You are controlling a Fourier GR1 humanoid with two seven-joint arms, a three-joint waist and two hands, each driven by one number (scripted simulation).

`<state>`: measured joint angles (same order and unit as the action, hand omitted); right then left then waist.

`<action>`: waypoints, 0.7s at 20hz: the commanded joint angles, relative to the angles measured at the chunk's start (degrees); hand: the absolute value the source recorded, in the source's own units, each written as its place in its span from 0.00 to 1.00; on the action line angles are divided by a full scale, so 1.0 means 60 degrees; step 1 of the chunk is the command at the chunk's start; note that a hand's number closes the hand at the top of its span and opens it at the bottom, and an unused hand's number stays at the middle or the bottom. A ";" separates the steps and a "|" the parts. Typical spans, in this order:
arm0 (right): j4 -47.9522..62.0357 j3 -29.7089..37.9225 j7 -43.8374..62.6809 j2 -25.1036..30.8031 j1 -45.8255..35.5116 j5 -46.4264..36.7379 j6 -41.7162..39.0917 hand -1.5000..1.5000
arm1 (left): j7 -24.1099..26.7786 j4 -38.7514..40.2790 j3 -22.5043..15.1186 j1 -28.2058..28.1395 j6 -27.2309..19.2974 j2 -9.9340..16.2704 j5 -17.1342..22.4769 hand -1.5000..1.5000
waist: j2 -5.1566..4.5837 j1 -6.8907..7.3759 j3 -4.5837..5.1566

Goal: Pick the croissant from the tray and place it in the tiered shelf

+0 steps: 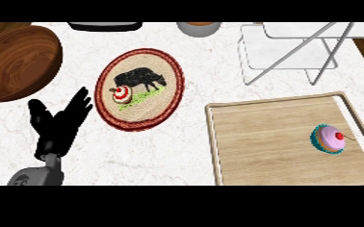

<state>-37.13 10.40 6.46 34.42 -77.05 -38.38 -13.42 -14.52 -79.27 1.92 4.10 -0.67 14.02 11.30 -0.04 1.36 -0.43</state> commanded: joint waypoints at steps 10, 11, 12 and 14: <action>0.0976 0.2521 0.0699 0.0037 -0.0647 0.2023 0.1057 0.00 | -0.0075 0.0420 -0.0037 -0.0477 -0.0069 -0.0176 -0.0220 0.50 | -0.0049 -0.0049 0.0074; 0.1163 0.2692 0.0855 0.0115 -0.1038 0.2156 0.1092 0.00 | -0.0439 0.0222 -0.0176 0.0005 -0.0289 -0.0197 -0.0399 0.50 | -0.0068 -0.0016 0.0071; 0.1107 0.2698 0.0882 -0.0234 -0.0774 0.2173 0.1520 0.00 | -0.0475 -0.0160 -0.0095 -0.0634 0.0018 -0.0099 -0.0106 0.50 | -0.0035 0.0037 0.0070; 0.1324 0.3189 0.0949 -0.0107 -0.0952 0.2584 0.1700 0.00 | -0.0372 0.0026 -0.0149 -0.0459 -0.0126 -0.0229 -0.0247 0.50 | -0.0057 0.0030 0.0070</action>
<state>-30.45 25.38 11.01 33.93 -81.51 -26.57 -5.53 -15.59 -80.56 1.66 3.85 -1.79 13.09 10.00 -0.13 1.44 -0.37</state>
